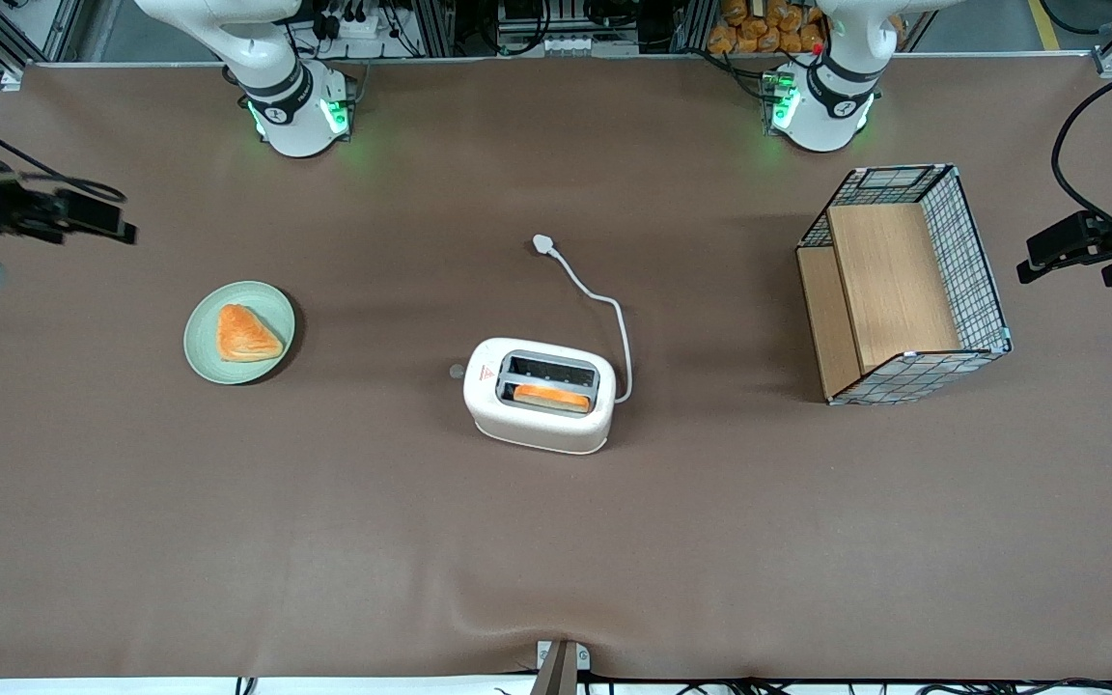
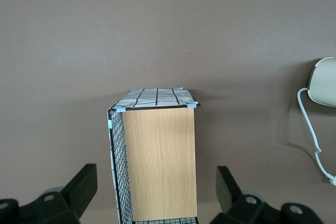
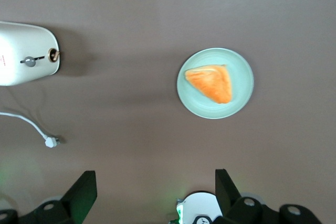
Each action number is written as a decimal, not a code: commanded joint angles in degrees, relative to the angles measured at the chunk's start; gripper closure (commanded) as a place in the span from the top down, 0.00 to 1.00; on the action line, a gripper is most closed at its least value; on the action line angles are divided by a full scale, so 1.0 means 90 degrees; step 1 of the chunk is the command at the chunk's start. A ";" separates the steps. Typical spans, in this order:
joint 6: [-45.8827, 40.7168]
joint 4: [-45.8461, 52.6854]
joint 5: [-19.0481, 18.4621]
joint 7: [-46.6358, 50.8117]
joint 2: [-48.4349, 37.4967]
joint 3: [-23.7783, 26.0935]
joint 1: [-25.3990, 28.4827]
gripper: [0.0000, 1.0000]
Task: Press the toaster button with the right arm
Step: 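Move the right gripper over the plate toward the toaster's lever side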
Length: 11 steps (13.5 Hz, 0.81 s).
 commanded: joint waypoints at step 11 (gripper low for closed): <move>0.1349 -0.0246 0.1384 0.0111 0.1602 0.0007 0.0513 1.00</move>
